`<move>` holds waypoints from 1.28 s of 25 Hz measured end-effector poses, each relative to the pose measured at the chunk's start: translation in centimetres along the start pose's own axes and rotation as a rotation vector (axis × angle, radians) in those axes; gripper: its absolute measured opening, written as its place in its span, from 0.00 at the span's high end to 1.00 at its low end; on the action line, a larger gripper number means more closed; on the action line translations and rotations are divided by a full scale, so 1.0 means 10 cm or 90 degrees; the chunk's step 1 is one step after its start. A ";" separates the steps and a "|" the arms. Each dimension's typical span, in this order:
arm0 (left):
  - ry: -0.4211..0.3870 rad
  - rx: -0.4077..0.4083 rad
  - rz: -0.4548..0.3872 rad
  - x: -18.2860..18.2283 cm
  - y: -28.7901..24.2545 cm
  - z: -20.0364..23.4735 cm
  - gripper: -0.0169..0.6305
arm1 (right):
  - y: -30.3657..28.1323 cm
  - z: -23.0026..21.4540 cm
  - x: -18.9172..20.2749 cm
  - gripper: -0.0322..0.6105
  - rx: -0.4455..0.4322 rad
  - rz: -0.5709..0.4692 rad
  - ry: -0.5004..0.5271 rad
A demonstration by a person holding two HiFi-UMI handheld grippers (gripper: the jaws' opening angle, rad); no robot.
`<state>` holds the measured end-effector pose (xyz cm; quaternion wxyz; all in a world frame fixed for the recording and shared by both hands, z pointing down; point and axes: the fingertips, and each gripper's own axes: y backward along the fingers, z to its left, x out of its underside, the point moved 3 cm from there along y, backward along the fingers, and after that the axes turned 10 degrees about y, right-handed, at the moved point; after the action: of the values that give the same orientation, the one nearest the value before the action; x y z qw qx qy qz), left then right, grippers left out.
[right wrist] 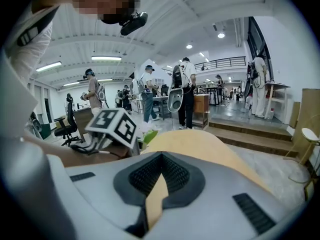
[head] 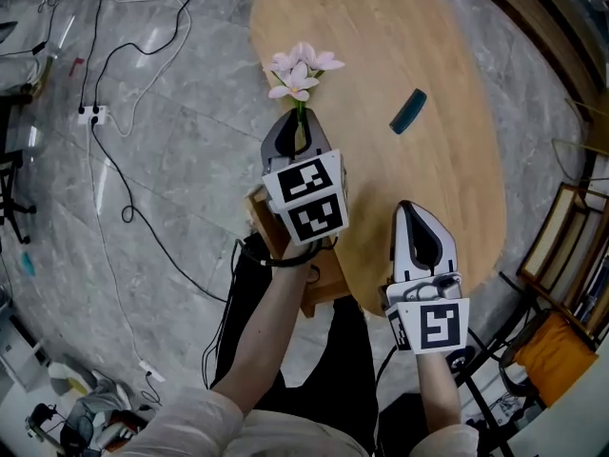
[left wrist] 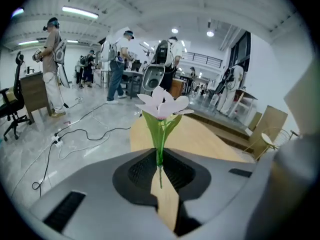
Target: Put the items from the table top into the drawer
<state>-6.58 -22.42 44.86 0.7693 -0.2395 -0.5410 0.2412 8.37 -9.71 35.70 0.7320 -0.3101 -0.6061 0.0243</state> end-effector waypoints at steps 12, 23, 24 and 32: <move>0.036 -0.017 -0.138 -0.19 1.92 -0.04 0.90 | 0.23 0.30 -0.17 0.94 -0.096 -0.061 0.039; 0.175 -0.047 0.071 1.00 1.52 0.43 0.90 | 0.33 0.38 0.16 0.94 -0.109 -0.013 0.016; 0.193 -0.060 0.110 1.26 1.45 0.52 0.90 | 0.32 0.39 0.21 0.94 -0.109 -0.006 0.010; 0.234 -0.131 0.310 2.84 1.12 0.85 0.90 | 0.32 0.50 0.58 0.94 -0.124 0.044 0.008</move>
<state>-7.41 4.99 60.73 0.7455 -0.4778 -0.3414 0.3152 6.49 -2.66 39.54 0.7010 -0.4005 -0.5900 -0.0115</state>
